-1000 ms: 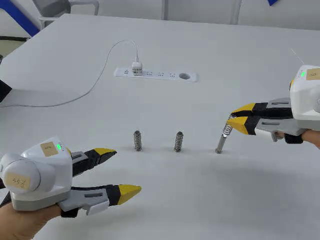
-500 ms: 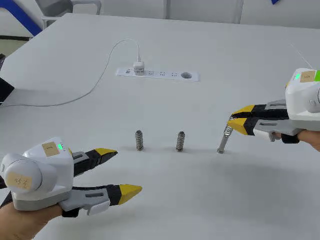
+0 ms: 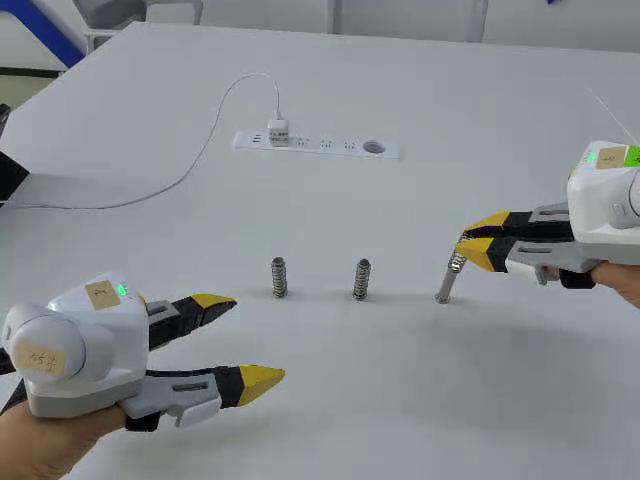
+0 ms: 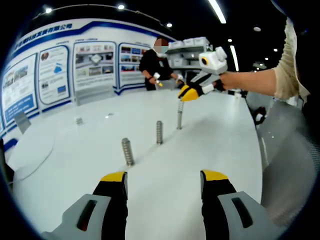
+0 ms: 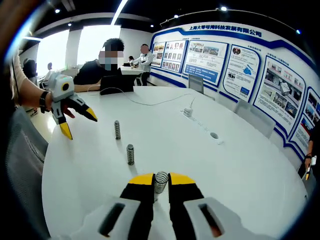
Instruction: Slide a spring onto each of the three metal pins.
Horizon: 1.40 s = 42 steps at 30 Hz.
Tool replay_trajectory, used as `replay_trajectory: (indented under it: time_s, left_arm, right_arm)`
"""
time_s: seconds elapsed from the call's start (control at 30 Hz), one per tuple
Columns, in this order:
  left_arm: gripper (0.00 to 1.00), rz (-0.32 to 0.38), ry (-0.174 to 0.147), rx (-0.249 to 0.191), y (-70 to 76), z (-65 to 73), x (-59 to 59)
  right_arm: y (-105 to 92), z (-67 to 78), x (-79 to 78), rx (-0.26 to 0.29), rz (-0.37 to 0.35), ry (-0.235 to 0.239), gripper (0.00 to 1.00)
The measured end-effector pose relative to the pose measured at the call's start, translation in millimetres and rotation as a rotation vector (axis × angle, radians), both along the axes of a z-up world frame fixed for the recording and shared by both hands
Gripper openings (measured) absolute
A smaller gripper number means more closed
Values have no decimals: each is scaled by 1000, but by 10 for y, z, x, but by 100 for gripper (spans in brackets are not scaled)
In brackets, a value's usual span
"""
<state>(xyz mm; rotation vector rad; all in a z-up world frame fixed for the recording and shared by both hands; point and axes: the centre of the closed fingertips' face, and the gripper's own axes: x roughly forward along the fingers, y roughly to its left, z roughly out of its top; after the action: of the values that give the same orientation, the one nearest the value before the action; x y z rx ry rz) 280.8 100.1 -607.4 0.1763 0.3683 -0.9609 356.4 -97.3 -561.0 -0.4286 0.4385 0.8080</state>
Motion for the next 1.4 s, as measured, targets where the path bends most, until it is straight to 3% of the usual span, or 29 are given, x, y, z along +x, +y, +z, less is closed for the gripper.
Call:
replay_trajectory:
  time_s: [1.4]
  left_arm:
    - [60, 0, 4, -2, 5, -28, 17]
  right_arm:
    - [55, -465, -26, -52, -7, 76, 12]
